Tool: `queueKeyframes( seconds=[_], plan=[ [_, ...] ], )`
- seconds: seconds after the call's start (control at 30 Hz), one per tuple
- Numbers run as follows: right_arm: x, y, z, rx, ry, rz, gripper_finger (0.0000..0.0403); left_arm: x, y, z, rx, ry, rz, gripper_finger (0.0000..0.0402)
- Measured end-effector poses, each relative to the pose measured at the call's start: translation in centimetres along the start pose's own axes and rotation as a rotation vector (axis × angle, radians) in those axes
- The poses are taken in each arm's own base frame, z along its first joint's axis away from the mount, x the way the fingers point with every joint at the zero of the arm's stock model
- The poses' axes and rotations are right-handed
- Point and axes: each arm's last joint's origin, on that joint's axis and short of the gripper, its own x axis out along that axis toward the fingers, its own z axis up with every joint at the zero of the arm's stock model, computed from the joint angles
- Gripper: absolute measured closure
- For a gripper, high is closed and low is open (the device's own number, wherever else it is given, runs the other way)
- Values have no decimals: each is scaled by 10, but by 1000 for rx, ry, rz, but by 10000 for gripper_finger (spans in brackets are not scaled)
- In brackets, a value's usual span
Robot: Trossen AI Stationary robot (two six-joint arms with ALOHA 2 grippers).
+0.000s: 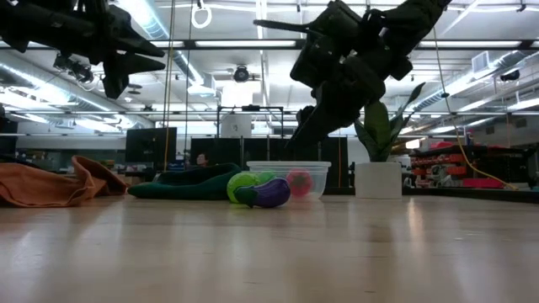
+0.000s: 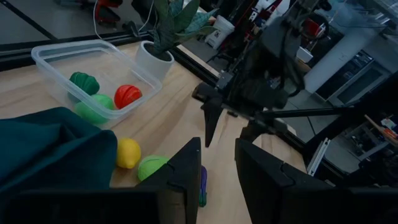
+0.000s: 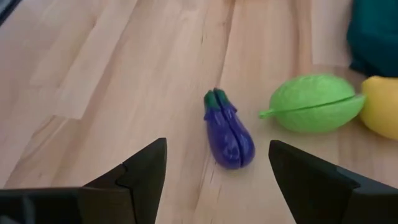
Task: Pick and placing Produce into tupperware
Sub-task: Put the violet eggplant into the transparent bin
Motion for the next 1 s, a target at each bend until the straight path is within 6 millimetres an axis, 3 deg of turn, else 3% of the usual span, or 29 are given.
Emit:
queueKeyframes(
  seconds=[1.0],
  plan=[
    [40,-5,-19,-57,37,-55,156,0,-1,1,-11,-11,-8,318]
  ],
)
